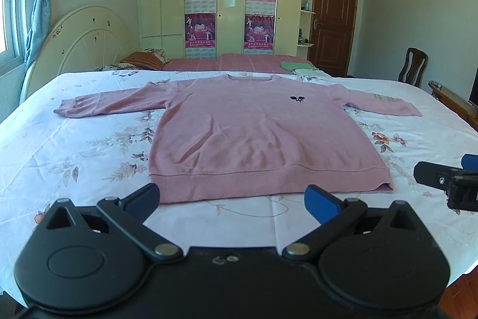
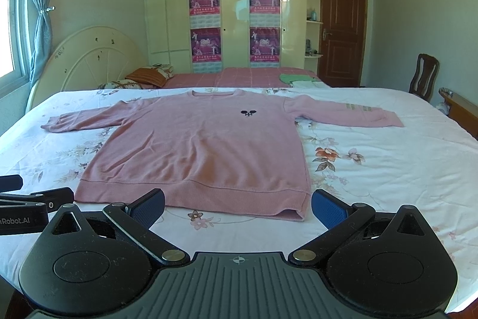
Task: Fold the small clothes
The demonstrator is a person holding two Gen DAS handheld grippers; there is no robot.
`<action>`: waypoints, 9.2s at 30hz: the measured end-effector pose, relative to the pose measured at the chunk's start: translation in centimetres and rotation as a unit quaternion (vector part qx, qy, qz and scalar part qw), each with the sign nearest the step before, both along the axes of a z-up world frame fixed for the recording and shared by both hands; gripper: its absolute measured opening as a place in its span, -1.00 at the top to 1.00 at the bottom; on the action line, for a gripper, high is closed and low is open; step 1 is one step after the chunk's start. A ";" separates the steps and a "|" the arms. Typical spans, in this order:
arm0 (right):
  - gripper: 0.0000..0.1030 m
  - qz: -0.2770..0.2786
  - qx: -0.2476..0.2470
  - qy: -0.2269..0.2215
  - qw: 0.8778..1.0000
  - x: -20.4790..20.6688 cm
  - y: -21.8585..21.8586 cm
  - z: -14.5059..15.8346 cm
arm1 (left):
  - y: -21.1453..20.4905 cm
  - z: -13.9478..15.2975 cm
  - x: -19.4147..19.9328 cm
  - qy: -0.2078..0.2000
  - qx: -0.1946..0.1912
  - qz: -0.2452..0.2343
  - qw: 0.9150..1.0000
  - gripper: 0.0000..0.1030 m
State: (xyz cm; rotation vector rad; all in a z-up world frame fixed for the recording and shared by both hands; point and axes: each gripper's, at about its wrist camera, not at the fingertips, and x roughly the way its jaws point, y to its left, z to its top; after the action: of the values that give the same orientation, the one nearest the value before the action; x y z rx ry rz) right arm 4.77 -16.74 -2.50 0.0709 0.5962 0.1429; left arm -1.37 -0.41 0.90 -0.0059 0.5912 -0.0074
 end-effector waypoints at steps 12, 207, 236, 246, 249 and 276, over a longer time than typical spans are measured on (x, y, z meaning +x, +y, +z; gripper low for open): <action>-1.00 -0.048 -0.027 -0.025 0.998 1.8 -2.1 0.5 | 0.0 0.5 2.9 -0.013 0.002 0.012 1.000 -1.00; 0.20 -0.145 0.361 0.115 0.914 35.9 -17.9 -7.4 | 7.3 -13.5 50.7 0.078 -0.049 0.006 0.996 0.18; 0.20 -0.059 0.328 0.155 0.930 40.7 -2.1 -6.4 | 48.8 -13.2 34.5 -0.066 -0.301 0.365 0.878 -0.02; 0.20 -0.063 0.311 0.155 0.936 41.1 -0.1 -5.5 | 50.1 -10.9 33.9 -0.172 -0.339 0.337 0.861 0.91; 0.20 -0.068 0.308 0.153 0.936 41.2 -0.4 -5.6 | 50.8 -12.6 35.8 -0.094 -0.332 0.358 0.868 0.91; 0.20 -0.088 0.346 0.154 0.921 40.6 -8.4 -6.0 | 4.5 -12.3 51.5 0.034 -0.141 -0.137 0.980 0.83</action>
State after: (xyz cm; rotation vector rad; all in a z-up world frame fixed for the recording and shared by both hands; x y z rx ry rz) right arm 45.37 -25.15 -8.53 0.8466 0.8277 0.1631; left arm 50.11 4.06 -11.38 -0.2007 0.6509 -0.3607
